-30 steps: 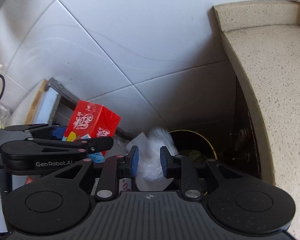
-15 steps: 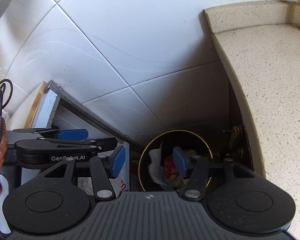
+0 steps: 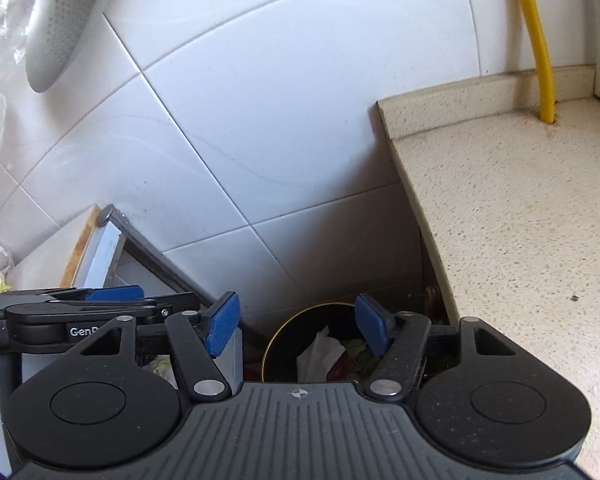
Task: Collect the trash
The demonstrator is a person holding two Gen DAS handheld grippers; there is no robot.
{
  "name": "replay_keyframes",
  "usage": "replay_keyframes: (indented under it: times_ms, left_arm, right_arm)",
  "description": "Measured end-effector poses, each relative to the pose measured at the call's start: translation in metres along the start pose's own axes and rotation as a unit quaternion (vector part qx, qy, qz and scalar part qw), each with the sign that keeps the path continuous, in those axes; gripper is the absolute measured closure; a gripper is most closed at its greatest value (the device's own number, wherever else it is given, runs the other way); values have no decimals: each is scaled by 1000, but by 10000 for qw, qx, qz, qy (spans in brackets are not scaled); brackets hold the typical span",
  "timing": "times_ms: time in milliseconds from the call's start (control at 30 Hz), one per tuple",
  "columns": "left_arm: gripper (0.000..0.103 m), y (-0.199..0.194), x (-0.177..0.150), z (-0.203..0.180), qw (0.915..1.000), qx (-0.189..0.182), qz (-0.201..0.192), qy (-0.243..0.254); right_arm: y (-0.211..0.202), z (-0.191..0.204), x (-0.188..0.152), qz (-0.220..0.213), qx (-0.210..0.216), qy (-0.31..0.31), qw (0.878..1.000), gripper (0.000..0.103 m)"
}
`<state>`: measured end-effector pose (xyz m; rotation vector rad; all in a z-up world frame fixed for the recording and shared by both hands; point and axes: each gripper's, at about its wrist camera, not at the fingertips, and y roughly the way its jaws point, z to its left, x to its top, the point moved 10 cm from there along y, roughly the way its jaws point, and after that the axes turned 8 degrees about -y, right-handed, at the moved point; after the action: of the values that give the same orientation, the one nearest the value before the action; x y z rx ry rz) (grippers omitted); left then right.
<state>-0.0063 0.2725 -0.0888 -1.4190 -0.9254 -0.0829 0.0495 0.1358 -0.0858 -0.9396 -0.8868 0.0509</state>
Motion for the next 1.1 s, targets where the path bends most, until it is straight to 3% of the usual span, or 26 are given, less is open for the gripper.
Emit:
replay_keyframes:
  times_ms: [233,400,667,767,967,1033,1100]
  left_arm:
    - [26,-23,-3,0,9997,-123,-215,18]
    - [25,-31,-9,4,9994,-47,-328,64]
    - [24,-49,-15,1,9983,41,-569,88]
    - [20,-57,-16,-1,9978,-91,-651,-90]
    - [15,-79,-17,-6,9938,214,-1077,-179]
    - [7,-85,-20,-13,9938,85,-1093,-207]
    - [7,-87,-22,-17,9936,144,-1095,-235]
  right_arm:
    - [-17,4,1,-275,-486,-96,9984,20]
    - [-27,4,-6,-349,-574,48,9977,18]
    - [-30,13,-8,-323,-460,-10,9984,17]
    - [-35,14,-7,-342,-363,-41,9987,17]
    - [-55,8,-7,-400,-248,-94,9988,16]
    - [-62,8,-7,-430,-186,-115,9988,16]
    - [-67,8,-8,-448,-158,-160,9987,15]
